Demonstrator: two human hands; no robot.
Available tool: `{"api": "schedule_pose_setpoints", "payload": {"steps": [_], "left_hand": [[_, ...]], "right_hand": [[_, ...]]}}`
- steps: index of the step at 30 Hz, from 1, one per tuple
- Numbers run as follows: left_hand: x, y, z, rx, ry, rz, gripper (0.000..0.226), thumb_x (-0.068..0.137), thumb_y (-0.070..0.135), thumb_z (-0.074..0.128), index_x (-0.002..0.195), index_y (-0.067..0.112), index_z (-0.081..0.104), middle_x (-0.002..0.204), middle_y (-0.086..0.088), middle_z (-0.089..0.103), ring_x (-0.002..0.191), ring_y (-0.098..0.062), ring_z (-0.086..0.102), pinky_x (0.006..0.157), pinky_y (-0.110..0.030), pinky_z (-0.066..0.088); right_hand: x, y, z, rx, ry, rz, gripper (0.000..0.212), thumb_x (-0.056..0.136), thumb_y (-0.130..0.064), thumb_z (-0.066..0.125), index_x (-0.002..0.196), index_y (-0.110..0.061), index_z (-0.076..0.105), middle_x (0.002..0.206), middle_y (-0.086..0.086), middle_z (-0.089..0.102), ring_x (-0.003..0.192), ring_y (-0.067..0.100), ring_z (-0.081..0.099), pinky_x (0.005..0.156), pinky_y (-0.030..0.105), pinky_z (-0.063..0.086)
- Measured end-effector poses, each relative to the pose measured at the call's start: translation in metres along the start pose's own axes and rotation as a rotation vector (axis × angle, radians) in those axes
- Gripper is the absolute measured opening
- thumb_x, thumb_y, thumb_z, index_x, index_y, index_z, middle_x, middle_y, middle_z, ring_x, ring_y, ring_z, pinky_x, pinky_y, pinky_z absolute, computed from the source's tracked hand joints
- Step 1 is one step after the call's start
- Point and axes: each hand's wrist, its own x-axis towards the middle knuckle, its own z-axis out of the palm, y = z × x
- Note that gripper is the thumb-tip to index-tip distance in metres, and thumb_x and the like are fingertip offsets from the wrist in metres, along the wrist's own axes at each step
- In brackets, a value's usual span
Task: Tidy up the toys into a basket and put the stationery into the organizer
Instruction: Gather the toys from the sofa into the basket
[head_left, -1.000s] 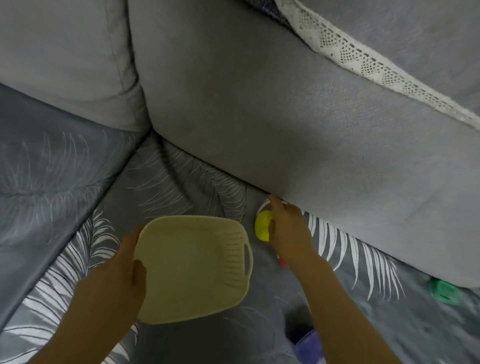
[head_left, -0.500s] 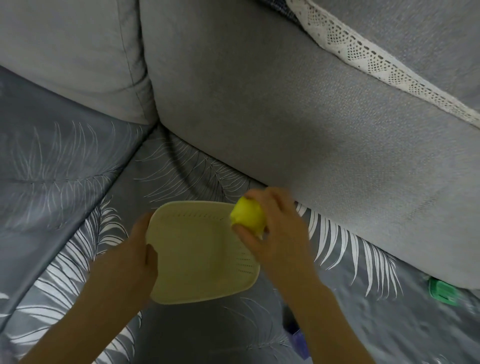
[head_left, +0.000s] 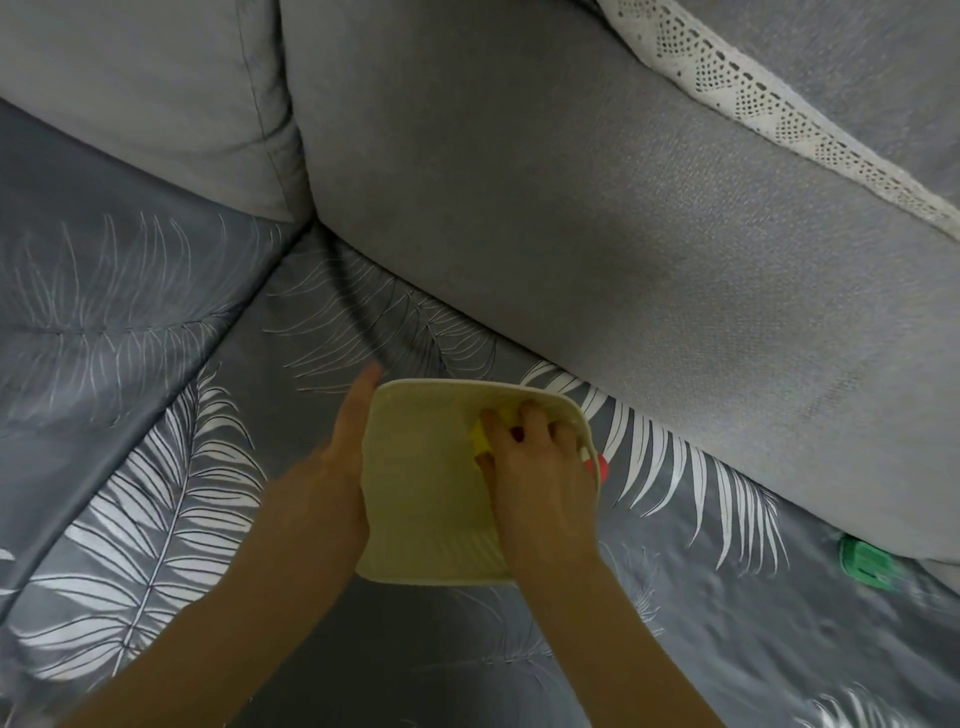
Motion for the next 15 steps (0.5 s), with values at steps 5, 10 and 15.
{"api": "schedule_pose_setpoints", "payload": {"steps": [5,10,15], "left_hand": [[0.008,-0.013,0.009,0.078,-0.007,0.04,0.083,0.088,0.029,0.055,0.146,0.043,-0.002,0.116,-0.015,0.058,0.082,-0.027,0.058,0.076,-0.044,0.051],[0.015,-0.035,0.01,0.173,-0.093,-0.063,0.072,0.085,0.046,0.045,0.144,0.046,0.003,0.125,-0.014,0.053,0.097,-0.034,0.061,0.095,-0.052,0.046],[0.015,-0.05,0.011,0.119,-0.022,-0.003,0.076,0.085,0.016,0.058,0.148,0.025,0.015,0.14,-0.022,0.037,0.1,-0.04,0.057,0.087,-0.052,0.049]], "right_hand": [[-0.013,0.006,-0.005,0.104,0.101,-0.076,0.051,0.061,-0.029,0.085,0.11,-0.023,0.071,0.111,0.007,0.067,0.098,0.03,0.067,0.071,0.041,0.056],[-0.016,0.043,0.001,0.341,0.175,-0.013,0.053,0.076,-0.014,0.071,0.127,-0.018,0.057,0.126,0.011,0.059,0.112,0.033,0.058,0.08,0.043,0.054],[0.003,0.079,0.053,0.174,-0.149,0.034,0.046,0.083,-0.018,0.069,0.126,-0.02,0.056,0.132,0.015,0.052,0.117,0.038,0.052,0.091,0.045,0.048]]}}
